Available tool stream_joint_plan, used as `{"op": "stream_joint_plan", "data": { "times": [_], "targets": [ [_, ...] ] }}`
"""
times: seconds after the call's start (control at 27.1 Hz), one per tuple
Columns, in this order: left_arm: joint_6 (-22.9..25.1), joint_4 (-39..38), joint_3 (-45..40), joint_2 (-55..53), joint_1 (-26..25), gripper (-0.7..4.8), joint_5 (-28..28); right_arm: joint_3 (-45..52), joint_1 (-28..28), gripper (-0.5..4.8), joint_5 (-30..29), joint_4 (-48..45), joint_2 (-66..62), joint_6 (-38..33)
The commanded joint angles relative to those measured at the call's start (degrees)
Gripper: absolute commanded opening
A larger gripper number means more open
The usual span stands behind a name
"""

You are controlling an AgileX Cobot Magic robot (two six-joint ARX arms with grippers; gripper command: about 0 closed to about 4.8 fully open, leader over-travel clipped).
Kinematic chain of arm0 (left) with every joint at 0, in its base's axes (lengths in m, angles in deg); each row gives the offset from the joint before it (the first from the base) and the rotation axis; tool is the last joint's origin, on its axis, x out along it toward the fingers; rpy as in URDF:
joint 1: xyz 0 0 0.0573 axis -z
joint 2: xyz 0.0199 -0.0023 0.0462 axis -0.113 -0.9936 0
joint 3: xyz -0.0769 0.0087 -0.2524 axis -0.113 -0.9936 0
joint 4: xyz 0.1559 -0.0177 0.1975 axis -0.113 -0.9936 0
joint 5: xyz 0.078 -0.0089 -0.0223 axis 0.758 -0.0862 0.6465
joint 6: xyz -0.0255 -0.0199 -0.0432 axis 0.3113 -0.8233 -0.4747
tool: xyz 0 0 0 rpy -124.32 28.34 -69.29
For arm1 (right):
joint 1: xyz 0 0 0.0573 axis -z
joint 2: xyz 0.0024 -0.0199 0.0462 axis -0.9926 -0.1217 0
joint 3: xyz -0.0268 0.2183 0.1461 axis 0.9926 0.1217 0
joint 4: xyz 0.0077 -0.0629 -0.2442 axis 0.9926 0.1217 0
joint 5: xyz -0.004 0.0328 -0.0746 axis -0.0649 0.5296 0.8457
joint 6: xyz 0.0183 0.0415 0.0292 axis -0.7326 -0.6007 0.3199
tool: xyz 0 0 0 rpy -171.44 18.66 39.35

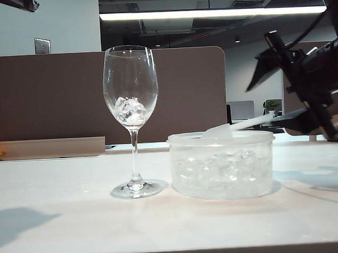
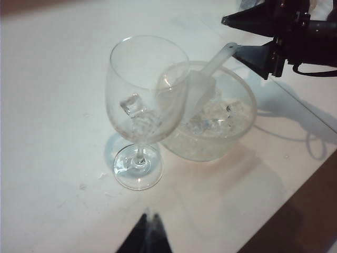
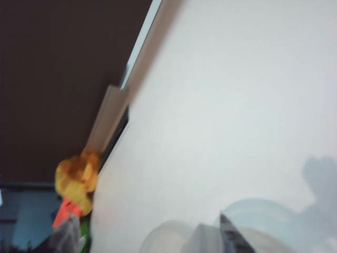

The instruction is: Pick up an ice shovel filled with ice cubes and pour the ice from the shovel into the glass.

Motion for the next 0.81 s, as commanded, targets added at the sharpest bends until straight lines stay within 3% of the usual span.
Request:
{"op": "stream_joint_plan", "data": {
  "times": [0.04,0.22,0.33,0.37,0.81],
  "targets": [
    [0.04,0.68,0.15,0.09,-0.02,-0.05,0.0,-0.2,1.31,3.55,4.85,1.88,2.91,5.16],
    [0.04,0.68,0.15,0.11,-0.02,-0.05,-0.02,-0.2,6.75,2.93,4.04,9.33,8.33,10.27],
    [0.04,0.66,0.15,0.11,-0.02,-0.05,-0.02,-0.2,9.81,0.55,0.17,15.26,12.22,20.46],
    [0.04,0.7,0.15,0.15,-0.02,-0.05,-0.02,-0.17,10.69,-0.08,-2.05,17.51,14.4,27.3],
    [0.04,0.68,0.15,0.22,-0.11,-0.05,-0.02,-0.09,11.02,-0.08,-0.7,30.97,24.13,55.65]
  ]
}}
